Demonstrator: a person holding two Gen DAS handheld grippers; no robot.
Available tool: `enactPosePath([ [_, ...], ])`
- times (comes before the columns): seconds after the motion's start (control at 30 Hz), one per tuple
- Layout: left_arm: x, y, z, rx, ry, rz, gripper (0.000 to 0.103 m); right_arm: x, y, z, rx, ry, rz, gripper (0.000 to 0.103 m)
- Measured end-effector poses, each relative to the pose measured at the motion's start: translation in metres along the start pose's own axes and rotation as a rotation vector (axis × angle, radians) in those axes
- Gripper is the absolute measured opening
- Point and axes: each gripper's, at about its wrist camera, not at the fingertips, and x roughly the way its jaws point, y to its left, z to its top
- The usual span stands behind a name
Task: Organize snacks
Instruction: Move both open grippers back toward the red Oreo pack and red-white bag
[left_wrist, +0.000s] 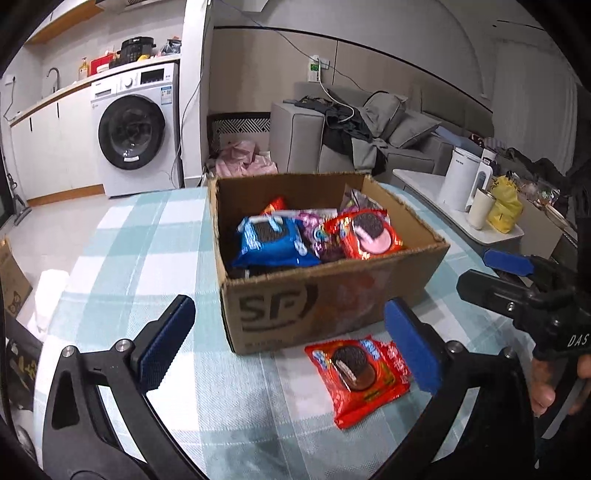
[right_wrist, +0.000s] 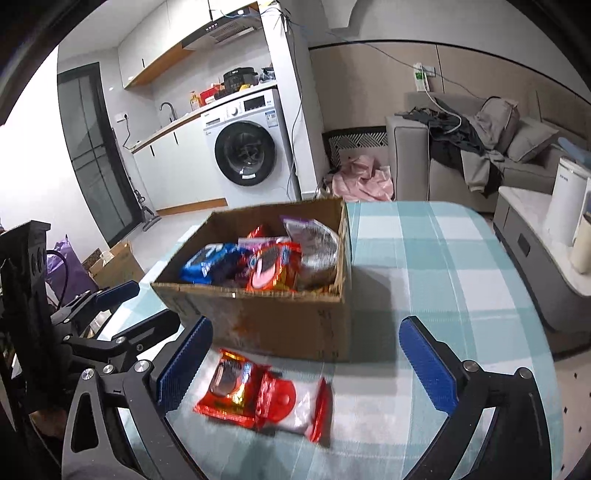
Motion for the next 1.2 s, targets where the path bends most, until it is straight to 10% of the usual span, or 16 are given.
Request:
enactPosePath([
  [1.2,0.042,0.002,-0.034,0.014,0.141,-0.039,0.102,0.074,-0.004,-0.056,-0.028,0.284,-0.013,0.103],
])
